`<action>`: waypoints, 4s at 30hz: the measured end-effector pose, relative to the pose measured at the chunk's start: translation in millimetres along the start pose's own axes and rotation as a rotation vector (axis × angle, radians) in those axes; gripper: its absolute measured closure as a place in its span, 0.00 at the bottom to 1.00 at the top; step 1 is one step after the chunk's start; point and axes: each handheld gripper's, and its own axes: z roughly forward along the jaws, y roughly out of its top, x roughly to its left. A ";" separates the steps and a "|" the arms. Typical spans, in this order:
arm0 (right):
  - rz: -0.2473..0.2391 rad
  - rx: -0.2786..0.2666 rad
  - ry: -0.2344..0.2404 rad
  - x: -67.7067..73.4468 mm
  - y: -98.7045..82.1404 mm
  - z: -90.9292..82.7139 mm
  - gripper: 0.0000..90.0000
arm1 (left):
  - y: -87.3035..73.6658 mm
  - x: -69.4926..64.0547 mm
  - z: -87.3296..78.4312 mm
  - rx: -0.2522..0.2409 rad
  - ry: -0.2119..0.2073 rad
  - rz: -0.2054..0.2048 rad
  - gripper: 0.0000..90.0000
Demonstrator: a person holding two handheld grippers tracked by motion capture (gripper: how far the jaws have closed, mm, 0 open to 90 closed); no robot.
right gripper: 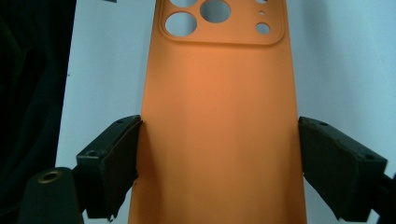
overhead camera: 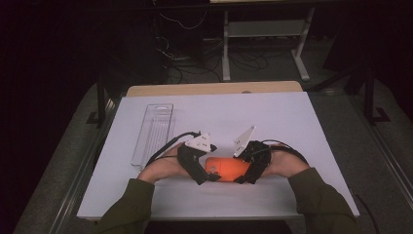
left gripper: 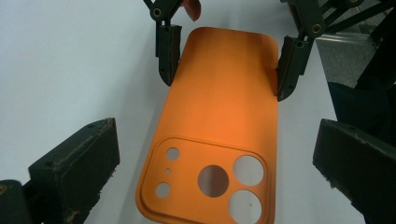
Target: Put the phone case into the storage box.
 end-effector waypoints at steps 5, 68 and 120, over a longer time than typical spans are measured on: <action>-0.015 -0.005 0.009 1.4 1.9 1.3 0.17 | 0.0 -1.7 2.6 0.018 -0.010 0.009 0.00; -0.084 -0.039 0.019 10.7 16.7 2.3 0.17 | -3.0 -10.2 28.5 0.140 -0.049 0.043 0.14; 0.100 -0.135 -0.126 -5.5 4.8 -14.9 0.00 | -7.7 -0.3 21.2 0.126 0.073 -0.065 0.16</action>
